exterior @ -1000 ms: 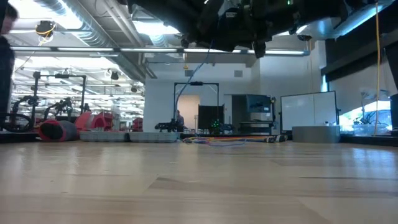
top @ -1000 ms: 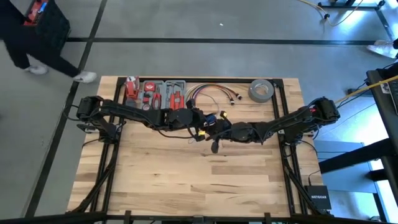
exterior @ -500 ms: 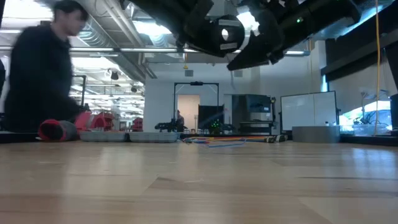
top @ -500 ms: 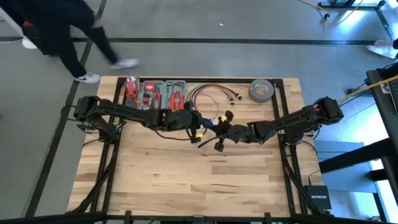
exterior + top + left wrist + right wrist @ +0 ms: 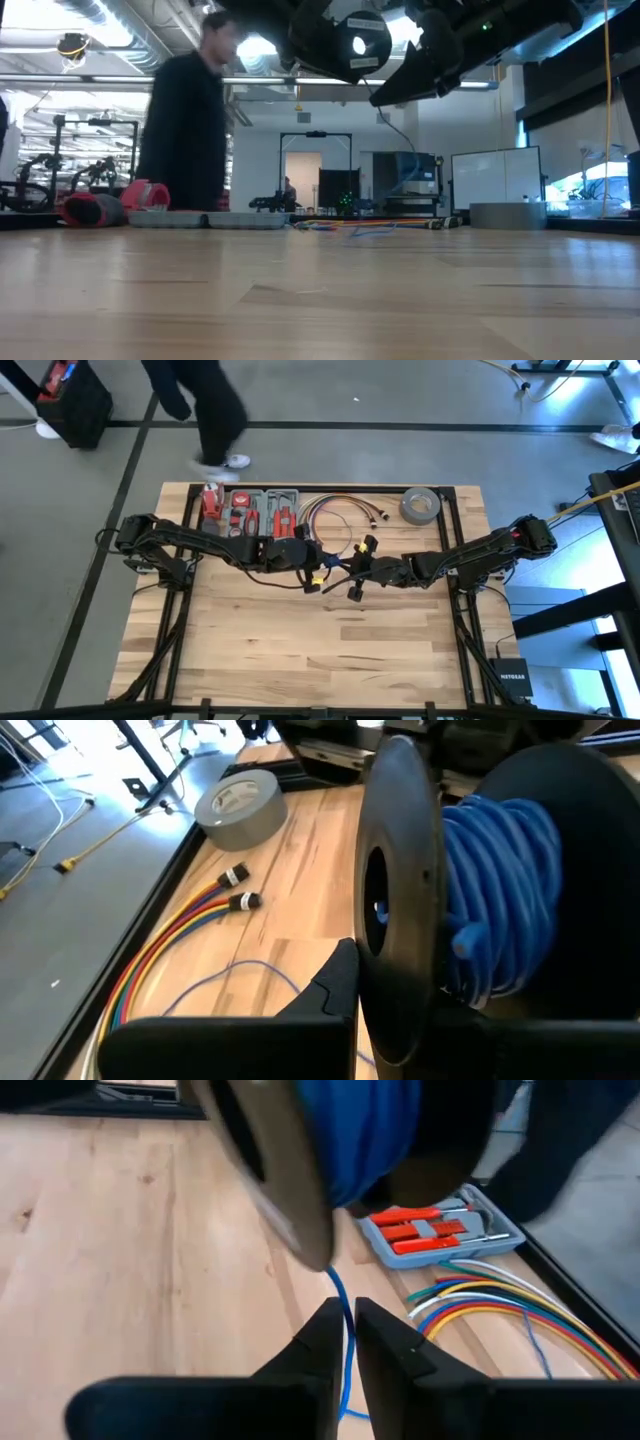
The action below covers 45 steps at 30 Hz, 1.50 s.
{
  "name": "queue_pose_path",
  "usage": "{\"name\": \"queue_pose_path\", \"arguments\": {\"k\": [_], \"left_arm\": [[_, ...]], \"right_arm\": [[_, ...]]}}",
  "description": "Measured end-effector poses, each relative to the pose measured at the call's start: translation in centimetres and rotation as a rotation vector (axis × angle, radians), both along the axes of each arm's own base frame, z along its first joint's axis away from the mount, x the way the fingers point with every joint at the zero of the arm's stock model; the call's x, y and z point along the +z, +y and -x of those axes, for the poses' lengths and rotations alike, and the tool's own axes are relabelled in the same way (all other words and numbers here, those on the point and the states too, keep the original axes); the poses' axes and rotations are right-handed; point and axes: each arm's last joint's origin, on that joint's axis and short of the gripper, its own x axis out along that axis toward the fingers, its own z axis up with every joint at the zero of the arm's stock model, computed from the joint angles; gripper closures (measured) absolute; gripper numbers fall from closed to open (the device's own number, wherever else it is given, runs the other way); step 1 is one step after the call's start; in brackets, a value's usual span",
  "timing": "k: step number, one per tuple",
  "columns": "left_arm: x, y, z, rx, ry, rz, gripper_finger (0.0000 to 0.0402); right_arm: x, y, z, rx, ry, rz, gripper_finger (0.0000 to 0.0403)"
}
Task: Coil cords
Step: Coil the blue wire onto the black spool
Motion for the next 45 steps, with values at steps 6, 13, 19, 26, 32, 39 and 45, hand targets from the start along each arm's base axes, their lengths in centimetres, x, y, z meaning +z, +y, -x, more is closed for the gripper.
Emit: {"name": "queue_pose_path", "arguments": {"k": [6,13,19,26,32,39,45], "left_arm": [[-0.1,0.0,0.1,0.002,0.012,-0.002,0.0402],[-0.2,0.0,0.1,0.002,0.028,-0.003,0.0402],[-0.3,0.0,0.1,0.008,0.024,0.005,0.0402],[-0.1,0.0,0.0,0.008,0.006,0.006,0.0402],[-0.2,0.0,0.0,0.008,0.012,0.004,0.0402],[-0.2,0.0,0.0,0.003,0.016,-0.004,0.0402],[-0.2,0.0,0.0,0.004,0.015,-0.003,0.0402]], "right_arm": [[0.5,-0.1,0.5,-0.006,0.002,0.009,0.0346],[2.6,0.9,3.9,0.035,0.079,0.002,0.0265],[1.3,2.1,5.7,0.048,0.166,-0.019,0.023],[-4.5,2.5,5.4,0.062,0.094,-0.103,0.023],[-6.3,2.8,4.7,0.084,0.071,-0.15,0.023],[-5.0,3.1,4.6,0.149,0.14,-0.186,0.0231],[-3.8,3.0,4.9,0.11,0.16,-0.266,0.0231]]}}
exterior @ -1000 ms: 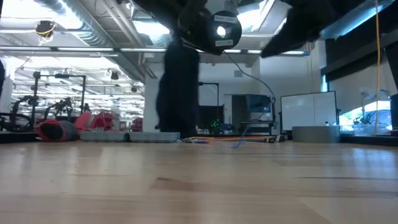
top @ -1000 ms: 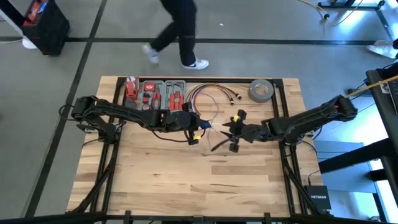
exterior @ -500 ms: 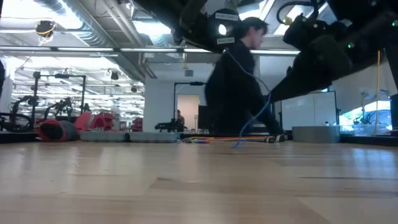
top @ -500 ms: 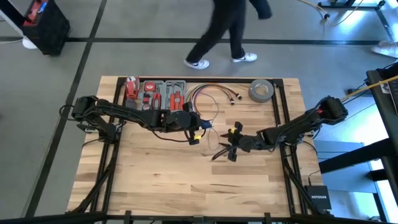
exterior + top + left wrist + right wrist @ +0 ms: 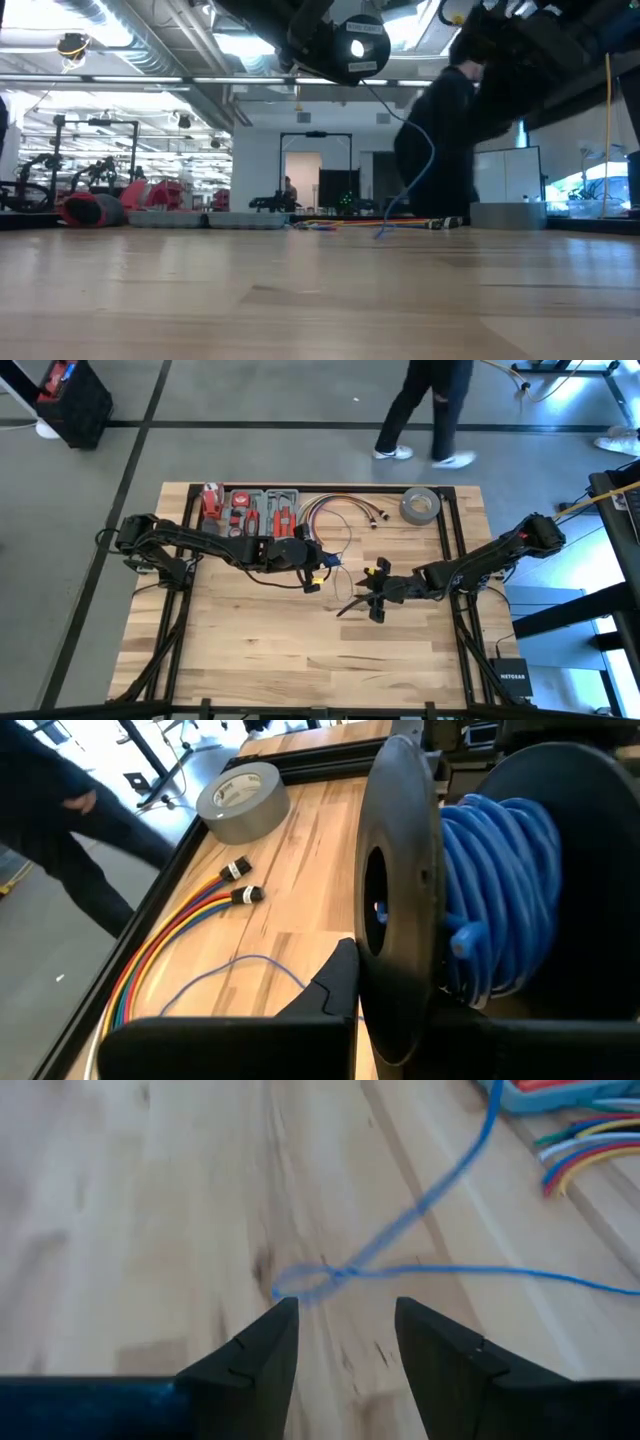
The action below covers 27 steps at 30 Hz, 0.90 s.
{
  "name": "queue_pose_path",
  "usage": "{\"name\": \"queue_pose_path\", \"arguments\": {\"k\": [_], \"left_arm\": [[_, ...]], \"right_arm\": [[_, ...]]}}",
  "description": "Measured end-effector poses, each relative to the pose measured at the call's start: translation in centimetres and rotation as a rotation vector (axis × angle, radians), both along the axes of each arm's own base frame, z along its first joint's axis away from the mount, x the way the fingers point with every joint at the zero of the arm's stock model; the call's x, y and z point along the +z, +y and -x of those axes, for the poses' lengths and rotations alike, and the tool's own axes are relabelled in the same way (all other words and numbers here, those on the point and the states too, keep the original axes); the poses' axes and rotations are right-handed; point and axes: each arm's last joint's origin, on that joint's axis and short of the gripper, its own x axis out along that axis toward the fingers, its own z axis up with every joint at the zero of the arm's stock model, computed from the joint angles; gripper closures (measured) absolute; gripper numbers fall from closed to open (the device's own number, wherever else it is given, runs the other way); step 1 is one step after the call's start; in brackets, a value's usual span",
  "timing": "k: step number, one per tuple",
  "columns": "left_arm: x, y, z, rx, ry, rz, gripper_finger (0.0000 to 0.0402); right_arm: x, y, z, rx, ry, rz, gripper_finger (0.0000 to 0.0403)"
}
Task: Coil cords
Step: Coil the blue wire onto the black spool
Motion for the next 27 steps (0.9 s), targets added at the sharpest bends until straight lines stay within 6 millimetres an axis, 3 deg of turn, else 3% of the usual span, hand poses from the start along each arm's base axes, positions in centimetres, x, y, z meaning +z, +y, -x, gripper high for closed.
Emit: {"name": "queue_pose_path", "arguments": {"k": [10,12,15,19,27], "left_arm": [[0.0,0.0,0.0,0.0,-0.004,0.0,0.0402],[0.0,0.0,0.0,0.0,-0.003,0.0,0.0402],[0.0,0.0,0.0,0.0,-0.001,0.0,0.0402],[0.0,-0.1,0.0,-0.004,0.003,-0.004,0.0402],[-0.4,0.4,0.2,0.002,0.047,-0.015,0.0402]], "right_arm": [[-1.5,0.3,-1.5,-0.075,-0.045,-0.005,0.0234],[-1.7,0.2,-1.5,-0.096,-0.034,0.042,0.0249],[-1.6,0.0,-1.2,-0.106,-0.014,0.087,0.0302],[-0.7,-0.4,-0.3,-0.114,0.006,0.138,0.0389],[2.9,-1.1,1.1,-0.204,-0.158,0.17,0.0396]]}}
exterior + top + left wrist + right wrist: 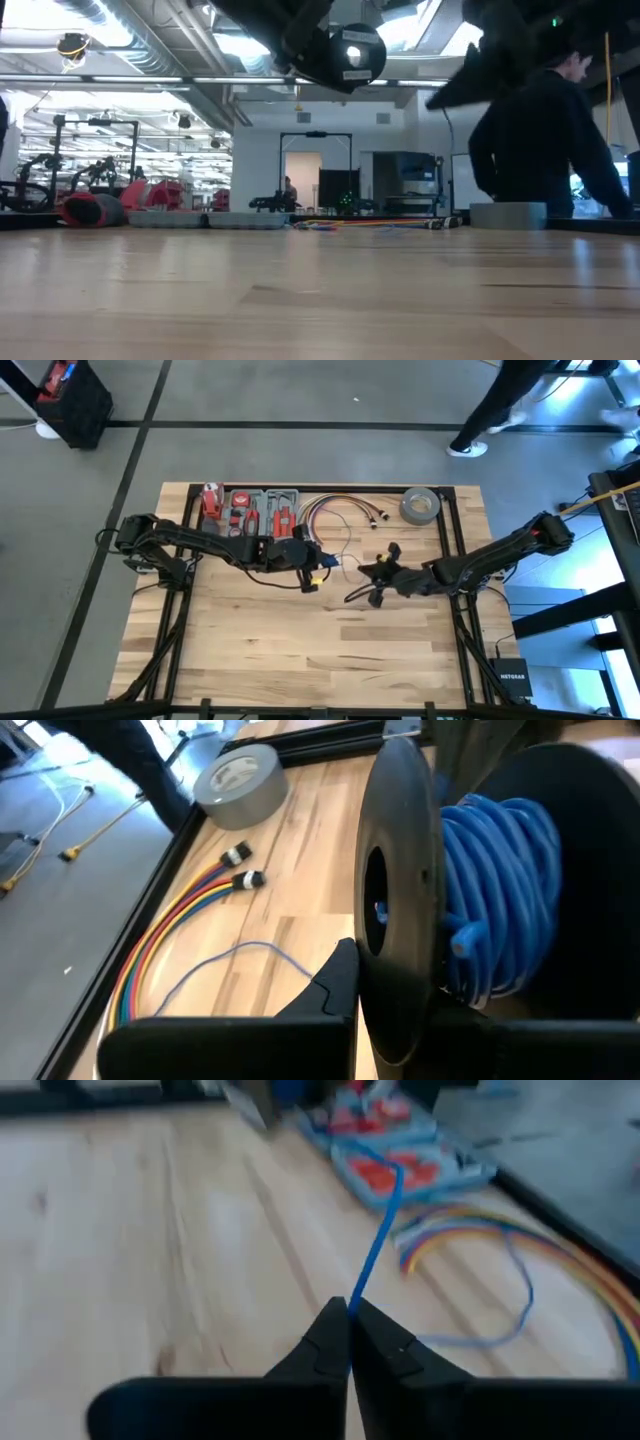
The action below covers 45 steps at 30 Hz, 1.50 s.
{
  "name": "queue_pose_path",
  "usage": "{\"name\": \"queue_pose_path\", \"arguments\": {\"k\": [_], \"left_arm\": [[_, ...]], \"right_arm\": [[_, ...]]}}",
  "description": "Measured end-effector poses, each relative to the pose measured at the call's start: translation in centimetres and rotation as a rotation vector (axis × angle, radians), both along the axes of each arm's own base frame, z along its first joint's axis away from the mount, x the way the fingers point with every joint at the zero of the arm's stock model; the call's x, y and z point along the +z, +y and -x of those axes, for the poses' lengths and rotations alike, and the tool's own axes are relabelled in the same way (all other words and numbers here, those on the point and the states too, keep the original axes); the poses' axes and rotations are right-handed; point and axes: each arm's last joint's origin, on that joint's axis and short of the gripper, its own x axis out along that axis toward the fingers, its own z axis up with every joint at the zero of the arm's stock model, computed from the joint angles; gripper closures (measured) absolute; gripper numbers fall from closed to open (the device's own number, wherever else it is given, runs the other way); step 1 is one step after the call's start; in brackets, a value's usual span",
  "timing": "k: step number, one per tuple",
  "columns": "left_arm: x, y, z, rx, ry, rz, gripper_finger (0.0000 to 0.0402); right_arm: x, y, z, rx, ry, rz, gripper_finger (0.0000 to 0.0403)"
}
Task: Coil cords
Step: Coil the blue wire onto the black spool
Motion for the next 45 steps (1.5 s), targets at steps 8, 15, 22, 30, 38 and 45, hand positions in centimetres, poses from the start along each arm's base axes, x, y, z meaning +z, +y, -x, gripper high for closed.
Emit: {"name": "queue_pose_path", "arguments": {"k": [8,15,22,30,38,45], "left_arm": [[-1.0,1.0,-0.4,0.039,0.027,0.011,0.0402],[-1.2,1.6,-1.0,0.055,-0.011,0.013,0.0402],[-1.5,1.8,-1.3,0.058,-0.013,0.014,0.0402],[-1.5,1.6,-1.5,0.008,-0.033,0.041,0.0402],[-1.4,1.4,-1.7,-0.036,-0.057,0.083,0.0402],[-0.8,1.2,-2.0,-0.039,-0.132,0.12,0.0402]], "right_arm": [[2.3,0.3,-0.9,0.046,-0.206,0.049,0.0397],[2.4,0.8,-2.3,0.087,-0.31,0.069,0.0398],[2.5,1.1,-3.9,0.138,-0.384,0.052,0.0397],[2.5,0.9,-7.1,0.194,-0.35,0.076,0.0396],[2.3,0.1,-7.7,0.17,-0.299,0.085,0.0397],[1.4,0.3,-8.1,0.188,-0.275,0.056,0.0395]]}}
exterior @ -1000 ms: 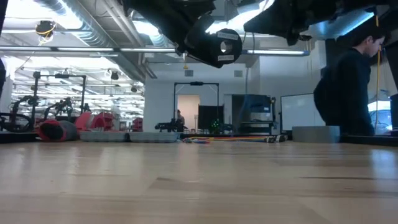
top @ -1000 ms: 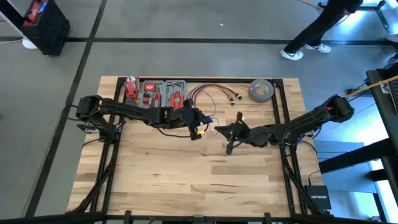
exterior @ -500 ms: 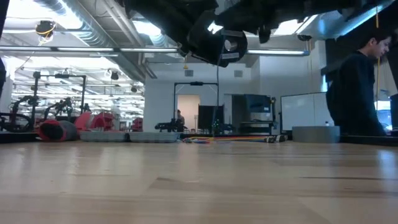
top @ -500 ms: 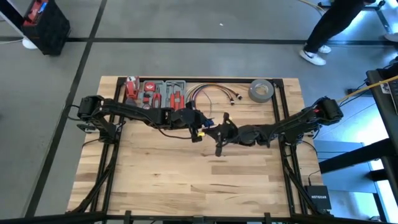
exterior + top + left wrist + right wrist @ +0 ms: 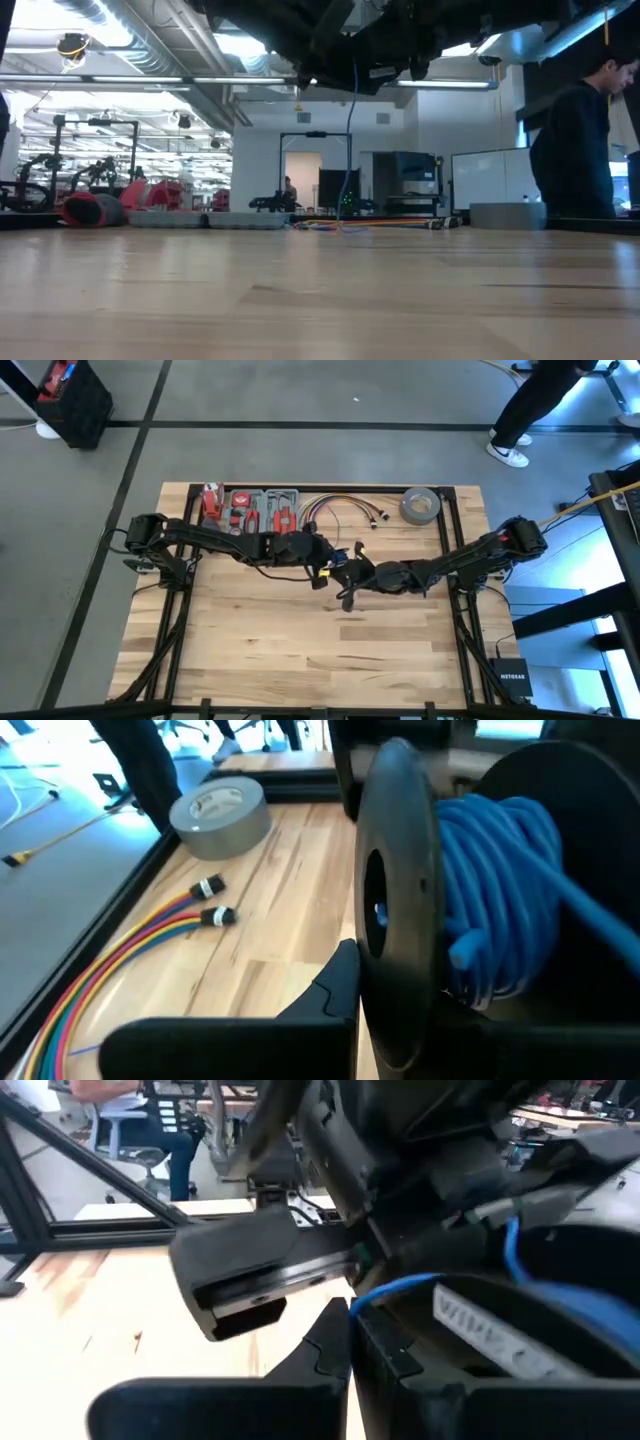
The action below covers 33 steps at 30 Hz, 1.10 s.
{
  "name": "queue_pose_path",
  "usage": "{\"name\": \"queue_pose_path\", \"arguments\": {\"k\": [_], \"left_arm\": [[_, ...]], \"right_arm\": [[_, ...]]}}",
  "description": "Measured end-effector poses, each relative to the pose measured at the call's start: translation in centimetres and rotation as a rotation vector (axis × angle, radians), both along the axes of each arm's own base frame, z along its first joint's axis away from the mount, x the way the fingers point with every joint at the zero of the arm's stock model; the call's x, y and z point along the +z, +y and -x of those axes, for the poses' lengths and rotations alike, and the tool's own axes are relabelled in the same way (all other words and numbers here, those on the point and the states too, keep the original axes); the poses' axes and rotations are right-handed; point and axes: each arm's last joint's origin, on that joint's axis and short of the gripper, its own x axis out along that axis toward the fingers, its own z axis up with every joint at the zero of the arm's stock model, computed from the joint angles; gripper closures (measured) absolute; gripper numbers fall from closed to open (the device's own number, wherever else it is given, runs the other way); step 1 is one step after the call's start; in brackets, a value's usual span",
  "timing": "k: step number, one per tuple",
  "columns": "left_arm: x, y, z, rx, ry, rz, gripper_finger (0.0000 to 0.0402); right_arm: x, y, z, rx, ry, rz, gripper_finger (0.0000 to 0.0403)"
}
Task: Coil cords
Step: Coil the blue wire onto the black spool
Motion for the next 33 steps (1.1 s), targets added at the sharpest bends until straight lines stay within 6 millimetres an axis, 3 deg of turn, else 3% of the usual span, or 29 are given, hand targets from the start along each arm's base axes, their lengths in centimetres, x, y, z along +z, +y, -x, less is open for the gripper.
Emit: {"name": "queue_pose_path", "arguments": {"k": [13,20,27,33], "left_arm": [[0.9,-1.0,0.4,-0.014,-0.034,-0.003,0.0402],[1.0,-1.0,1.1,-0.022,0.03,-0.003,0.0402],[1.2,-1.2,1.2,-0.035,0.029,-0.003,0.0402],[1.2,-1.3,1.2,-0.037,0.033,-0.01,0.0402]], "right_arm": [[-1.4,-0.1,0.2,-0.048,0.13,0.023,0.0394],[-1.1,-0.4,0.9,-0.069,0.179,0.045,0.038],[-1.2,-0.8,1.6,-0.157,0.239,0.092,0.0314],[-0.6,-0.9,2.5,-0.136,0.425,0.107,0.0249]]}}
